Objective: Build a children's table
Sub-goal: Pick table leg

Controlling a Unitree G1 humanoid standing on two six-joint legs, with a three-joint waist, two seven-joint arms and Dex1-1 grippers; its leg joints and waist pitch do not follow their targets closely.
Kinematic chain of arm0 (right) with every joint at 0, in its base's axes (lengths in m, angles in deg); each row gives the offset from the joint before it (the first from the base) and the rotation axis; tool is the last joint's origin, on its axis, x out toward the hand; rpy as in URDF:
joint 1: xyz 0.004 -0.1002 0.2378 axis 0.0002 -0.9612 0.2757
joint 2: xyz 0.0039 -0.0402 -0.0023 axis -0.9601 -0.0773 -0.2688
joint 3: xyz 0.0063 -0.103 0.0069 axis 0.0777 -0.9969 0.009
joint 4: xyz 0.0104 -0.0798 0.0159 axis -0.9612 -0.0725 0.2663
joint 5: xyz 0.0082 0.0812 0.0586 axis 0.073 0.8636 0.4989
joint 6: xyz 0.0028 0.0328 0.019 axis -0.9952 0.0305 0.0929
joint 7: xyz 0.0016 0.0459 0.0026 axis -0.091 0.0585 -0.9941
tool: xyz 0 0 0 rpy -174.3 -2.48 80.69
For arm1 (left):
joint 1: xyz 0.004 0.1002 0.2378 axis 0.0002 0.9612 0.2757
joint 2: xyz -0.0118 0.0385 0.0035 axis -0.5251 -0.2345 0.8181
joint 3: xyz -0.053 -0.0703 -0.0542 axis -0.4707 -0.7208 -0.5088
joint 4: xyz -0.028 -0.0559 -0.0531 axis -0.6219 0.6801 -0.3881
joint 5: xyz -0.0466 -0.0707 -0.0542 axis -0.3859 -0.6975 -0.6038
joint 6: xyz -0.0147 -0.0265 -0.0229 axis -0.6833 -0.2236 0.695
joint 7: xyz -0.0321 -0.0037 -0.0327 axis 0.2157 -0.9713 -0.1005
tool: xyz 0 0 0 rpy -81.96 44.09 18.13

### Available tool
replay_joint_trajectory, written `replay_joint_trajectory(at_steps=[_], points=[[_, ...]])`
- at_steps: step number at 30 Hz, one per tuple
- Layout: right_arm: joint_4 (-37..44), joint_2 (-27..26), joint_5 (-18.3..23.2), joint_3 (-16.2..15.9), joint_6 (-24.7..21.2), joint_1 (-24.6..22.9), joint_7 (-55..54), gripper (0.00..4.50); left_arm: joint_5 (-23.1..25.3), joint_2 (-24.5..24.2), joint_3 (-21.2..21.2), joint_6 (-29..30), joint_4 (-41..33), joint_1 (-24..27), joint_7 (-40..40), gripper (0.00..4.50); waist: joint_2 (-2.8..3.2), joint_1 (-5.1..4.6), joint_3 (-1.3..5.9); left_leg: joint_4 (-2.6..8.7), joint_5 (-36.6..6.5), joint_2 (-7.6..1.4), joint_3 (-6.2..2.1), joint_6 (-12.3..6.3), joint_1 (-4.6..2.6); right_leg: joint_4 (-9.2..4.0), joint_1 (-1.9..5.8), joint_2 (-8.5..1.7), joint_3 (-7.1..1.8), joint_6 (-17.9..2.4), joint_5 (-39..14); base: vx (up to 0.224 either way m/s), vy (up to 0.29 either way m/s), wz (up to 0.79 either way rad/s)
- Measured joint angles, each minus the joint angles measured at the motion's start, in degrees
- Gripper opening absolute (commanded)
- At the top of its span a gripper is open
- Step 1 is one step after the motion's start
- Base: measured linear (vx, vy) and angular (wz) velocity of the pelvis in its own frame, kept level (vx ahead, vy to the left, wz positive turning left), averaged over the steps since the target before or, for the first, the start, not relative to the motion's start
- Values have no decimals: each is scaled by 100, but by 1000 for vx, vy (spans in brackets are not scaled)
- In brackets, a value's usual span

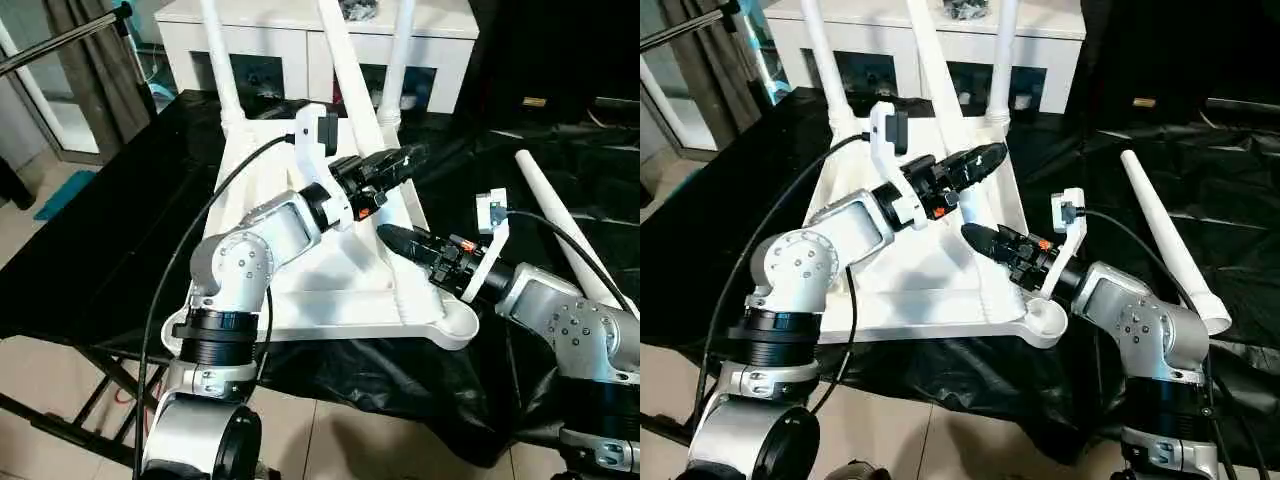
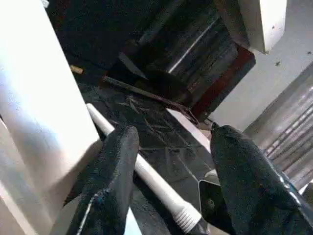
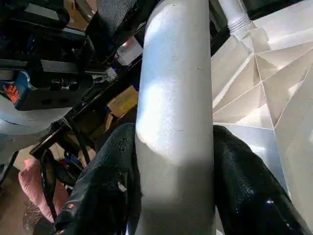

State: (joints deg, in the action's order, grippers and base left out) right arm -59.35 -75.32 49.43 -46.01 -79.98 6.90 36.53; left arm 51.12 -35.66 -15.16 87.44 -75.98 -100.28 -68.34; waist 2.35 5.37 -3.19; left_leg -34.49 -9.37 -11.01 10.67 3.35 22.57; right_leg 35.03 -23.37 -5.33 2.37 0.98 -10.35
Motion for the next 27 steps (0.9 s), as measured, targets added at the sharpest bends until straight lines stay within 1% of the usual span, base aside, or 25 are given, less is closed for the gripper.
replay_joint_trajectory(at_steps=[1, 2, 4, 6, 7, 8, 10, 11, 12, 15, 16, 18, 20, 24, 27], points=[[2, -27, 14, 0, 0, 13, -21, 184, -46, -40, -47, 48, -65, 13, -5, 308, 8, -10, 1, 0, 0, -1, -1, 0, 0, 0, 0, 1, 1, 0, 0, 0, 0, 0], [15, -46, 36, 0, 1, 23, -34, 184, -145, -106, -125, 131, -146, 21, -9, 326, 12, -19, 2, 1, 0, -1, -1, 0, -1, 1, 0, 1, 1, 0, 0, 0, 0, 0], [55, -44, 70, 8, 2, 40, -81, 184, -292, -216, -264, 225, -258, 45, -9, 333, 15, -19, 3, 1, 0, -1, -3, 1, -2, 1, 0, 2, 2, 0, 0, 0, 0, 0], [77, -47, 70, 23, 18, 99, -187, 184, -412, -353, -397, 272, -339, 91, -9, 355, 16, -19, 3, 1, 0, 0, -4, 1, -1, 1, 0, 2, 2, 0, 0, 0, 0, 0], [77, -48, 73, 65, 64, 119, -216, 184, -412, -402, -461, 278, -338, 104, -37, 367, 17, -19, 3, 0, 0, 0, -4, 1, -1, 0, 0, 2, 2, -1, 1, 0, 0, 0], [114, -53, 137, 168, 176, 147, -214, 184, -392, -478, -587, 299, -284, 155, -151, 374, 24, -22, 6, 0, 0, 2, -3, 1, -1, 0, 1, 1, 0, -1, 1, 0, 0, 0], [261, -37, 252, 317, 254, 192, -210, 184, -356, -545, -760, 312, -139, 266, -266, 388, 24, -21, 5, 0, 0, 2, -4, 1, -1, -1, 1, 1, 0, 1, 2, 0, 0, 0], [339, -32, 301, 357, 259, 204, -203, 184, -331, -556, -783, 316, -97, 322, -305, 388, 24, -19, 5, 0, 0, 1, -7, 2, -1, -3, 2, 2, 3, 1, 2, 0, 0, 0], [401, -33, 338, 363, 260, 218, -197, 184, -308, -557, -785, 325, -36, 348, -328, 412, 24, -8, 5, 0, 0, 2, -9, 1, 2, -4, 2, 2, 4, 1, 2, 0, 0, 0], [480, -45, 416, 267, 239, 218, -176, 184, -315, -406, -753, 326, 18, 294, -372, 427, 22, 32, 5, 0, 0, 4, -9, 1, 5, -7, 3, 0, 3, 1, 2, 0, 0, 0], [490, -47, 446, 219, 227, 217, -167, 184, -318, -329, -712, 324, 57, 274, -387, 439, 22, 39, 5, 0, 0, 4, -9, 1, 5, -7, 3, -1, 2, 1, 2, 0, 0, 0], [501, -31, 441, 131, 220, 190, -152, 184, -325, -186, -708, 310, 161, 244, -456, 439, 18, 44, 4, 0, 0, 3, -9, 1, 4, -5, 2, 0, 4, 1, 2, 0, 0, 0], [501, -11, 426, 89, 255, 155, -146, 184, -357, -156, -732, 315, 230, 226, -465, 450, 18, 43, 4, 1, 1, 1, -10, 2, 3, -4, 2, 1, 5, 1, 2, 0, 0, 0], [503, -58, 423, 69, 394, 167, -151, 184, -670, 68, -1019, 320, 326, 115, -554, 450, 19, 39, 4, 0, 1, 2, -10, 2, 4, -5, 1, 1, 4, 2, 2, 0, 0, 0], [477, -91, 444, 98, 372, 172, -277, 184, -896, 92, -1197, 292, 329, -13, -561, 450, 19, 42, 4, 0, 1, 2, -10, 2, 4, -4, 1, 1, 5, 2, 2, 0, 0, 0]])
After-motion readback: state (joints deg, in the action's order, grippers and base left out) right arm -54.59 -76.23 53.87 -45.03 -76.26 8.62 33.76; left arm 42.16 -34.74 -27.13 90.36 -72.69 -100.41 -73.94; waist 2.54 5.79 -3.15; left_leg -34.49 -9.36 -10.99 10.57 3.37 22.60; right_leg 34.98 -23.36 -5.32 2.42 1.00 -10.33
